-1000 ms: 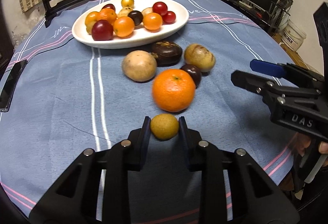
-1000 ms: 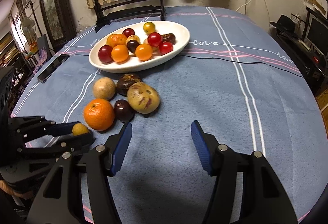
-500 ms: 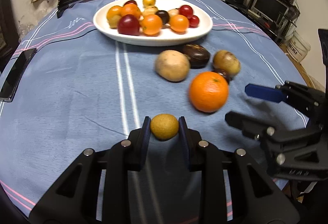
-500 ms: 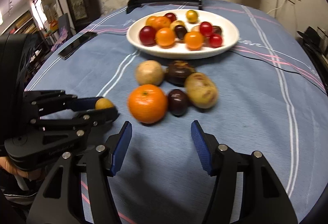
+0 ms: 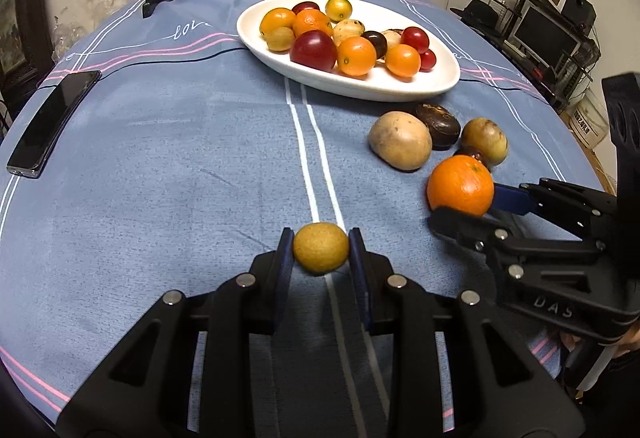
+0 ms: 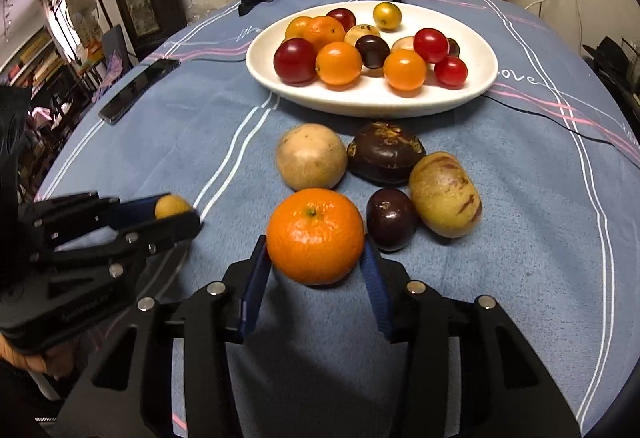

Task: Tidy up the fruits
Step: 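Grasp an orange with the right gripper while the left grasps a small yellow fruit, then carry the orange and small yellow fruit over the plate with both grippers, then lower both fruits onto the plate and open both grippers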

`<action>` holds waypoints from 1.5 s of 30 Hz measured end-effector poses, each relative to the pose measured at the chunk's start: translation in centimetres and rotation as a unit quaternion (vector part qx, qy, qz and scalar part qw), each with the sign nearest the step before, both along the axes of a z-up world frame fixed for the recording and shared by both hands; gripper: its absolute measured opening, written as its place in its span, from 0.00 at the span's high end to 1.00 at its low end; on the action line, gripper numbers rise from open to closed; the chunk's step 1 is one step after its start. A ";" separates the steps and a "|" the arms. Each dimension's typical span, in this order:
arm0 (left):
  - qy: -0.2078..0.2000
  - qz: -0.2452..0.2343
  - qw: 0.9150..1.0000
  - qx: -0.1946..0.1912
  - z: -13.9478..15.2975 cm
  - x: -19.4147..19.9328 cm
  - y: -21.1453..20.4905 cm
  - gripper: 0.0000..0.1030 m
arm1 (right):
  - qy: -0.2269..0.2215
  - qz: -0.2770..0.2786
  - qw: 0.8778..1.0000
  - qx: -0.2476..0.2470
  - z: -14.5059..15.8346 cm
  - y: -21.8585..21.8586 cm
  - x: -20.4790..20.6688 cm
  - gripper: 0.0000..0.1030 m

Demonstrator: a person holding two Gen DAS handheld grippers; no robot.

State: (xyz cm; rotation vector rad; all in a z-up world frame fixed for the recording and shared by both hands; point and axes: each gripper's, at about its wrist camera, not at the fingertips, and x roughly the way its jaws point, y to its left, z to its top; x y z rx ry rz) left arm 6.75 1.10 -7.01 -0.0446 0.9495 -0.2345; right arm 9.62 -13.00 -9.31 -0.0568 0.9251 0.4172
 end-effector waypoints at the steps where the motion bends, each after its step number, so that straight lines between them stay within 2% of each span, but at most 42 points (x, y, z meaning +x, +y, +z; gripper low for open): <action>1: 0.000 0.000 1.000 0.001 0.0 0.0 -0.1 0.73 | -0.002 -0.002 1.000 0.002 0.0 0.0 0.0 0.56; 10: -0.007 -0.005 1.000 0.005 0.9 -0.1 -0.5 0.73 | -0.016 0.007 0.999 0.030 1.2 -1.8 -1.7 0.57; 18: -0.035 -0.026 0.999 0.009 4.1 1.9 -1.7 0.73 | -0.068 0.002 0.997 0.045 5.1 -4.2 -1.4 0.57; 23: -0.065 -0.034 0.997 0.002 7.2 5.7 -2.9 0.73 | -0.100 -0.001 0.994 0.036 7.4 -4.9 1.1 0.57; 28: -0.065 -0.015 0.998 0.000 8.0 10.8 -3.6 0.73 | -0.113 -0.007 0.993 0.027 8.3 -4.6 5.4 0.57; 35: -0.037 0.012 0.999 0.010 6.2 16.6 -3.5 0.73 | -0.101 -0.006 0.995 0.002 7.1 -2.9 11.7 0.57; 43: -0.024 0.025 0.999 0.012 4.6 19.9 -3.4 0.73 | -0.086 0.007 0.996 -0.013 5.8 -1.4 15.8 0.56; 45: -0.029 0.026 0.999 0.010 4.7 20.0 -3.5 0.68 | -0.074 0.006 0.997 -0.018 5.3 -1.3 16.4 0.56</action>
